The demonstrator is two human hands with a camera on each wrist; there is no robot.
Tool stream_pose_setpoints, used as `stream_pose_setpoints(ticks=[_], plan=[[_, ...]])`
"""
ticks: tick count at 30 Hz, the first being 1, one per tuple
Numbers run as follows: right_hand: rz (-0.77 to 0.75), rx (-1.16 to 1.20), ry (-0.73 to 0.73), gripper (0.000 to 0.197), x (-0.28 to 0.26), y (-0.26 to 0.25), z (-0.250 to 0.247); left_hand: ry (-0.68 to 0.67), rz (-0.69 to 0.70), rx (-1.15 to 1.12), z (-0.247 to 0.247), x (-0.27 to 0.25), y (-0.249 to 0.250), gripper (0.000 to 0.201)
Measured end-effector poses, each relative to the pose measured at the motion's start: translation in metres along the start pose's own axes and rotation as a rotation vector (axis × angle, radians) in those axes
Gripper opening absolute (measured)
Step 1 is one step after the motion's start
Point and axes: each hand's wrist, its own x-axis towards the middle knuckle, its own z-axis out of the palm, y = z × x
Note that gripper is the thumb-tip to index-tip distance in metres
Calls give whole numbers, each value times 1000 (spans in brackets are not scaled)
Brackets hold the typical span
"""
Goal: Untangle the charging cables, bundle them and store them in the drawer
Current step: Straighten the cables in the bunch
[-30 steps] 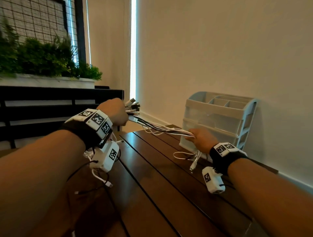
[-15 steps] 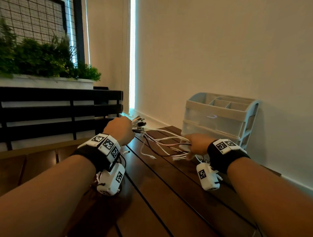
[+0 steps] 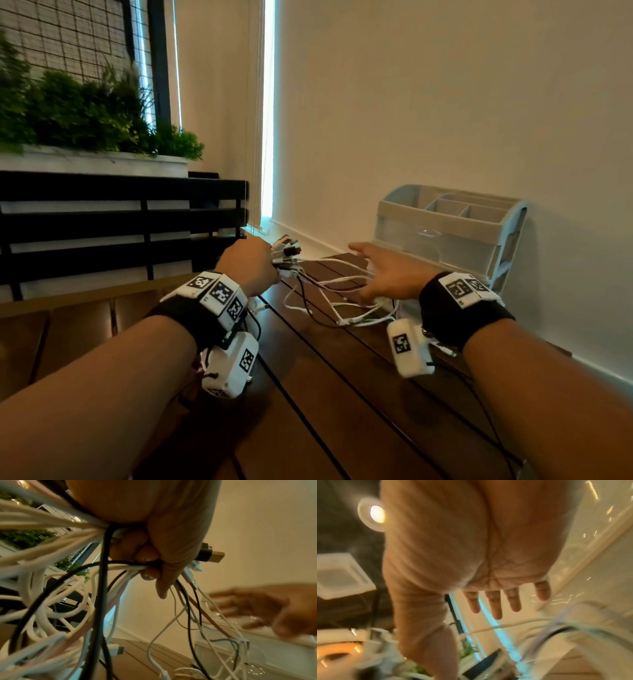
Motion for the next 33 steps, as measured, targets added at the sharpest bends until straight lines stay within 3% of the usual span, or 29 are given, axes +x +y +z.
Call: stream_pose_setpoints(ticks=[2, 5, 8, 11, 15, 18, 20, 21, 23, 25, 27, 29, 33], plan=[[-118, 204, 13, 101, 3, -28, 6, -17, 17, -3, 2, -2, 8, 19], [-186, 142, 30, 97, 22, -55, 32, -49, 24, -59, 1, -6, 19, 22], [-200, 165, 114, 67, 45, -56, 56, -107, 34, -98, 0, -8, 16, 25], [-187, 122, 105, 31, 53, -51, 61, -138, 8, -264, -2, -6, 3, 33], [-141, -43, 176, 19, 57, -29, 62, 32, -53, -679, -7, -1, -18, 23], [6, -126, 218, 23, 62, -1, 54, 210, -136, -976, -16, 1, -35, 12], [166, -233, 83, 26, 58, 6, 44, 300, -184, -1071, -19, 3, -45, 24], [248, -278, -5, 36, 55, 6, 39, 323, -187, -1094, -18, 3, -46, 30], [298, -291, -90, 82, 52, -2, 32, 339, -154, -1088, -15, 3, -45, 35], [125, -205, -8, 127, 49, -25, 27, 316, -114, -1082, -8, 2, -39, 24], [-129, -46, 52, 137, 41, -60, 30, 282, -35, -1137, -3, -2, -31, 7], [-285, 104, 36, 125, 35, -94, 43, 281, 28, -1175, -1, -5, -21, 14], [-358, 372, -1, 84, 41, -124, 83, 291, -24, -1270, -4, -8, -7, 8]])
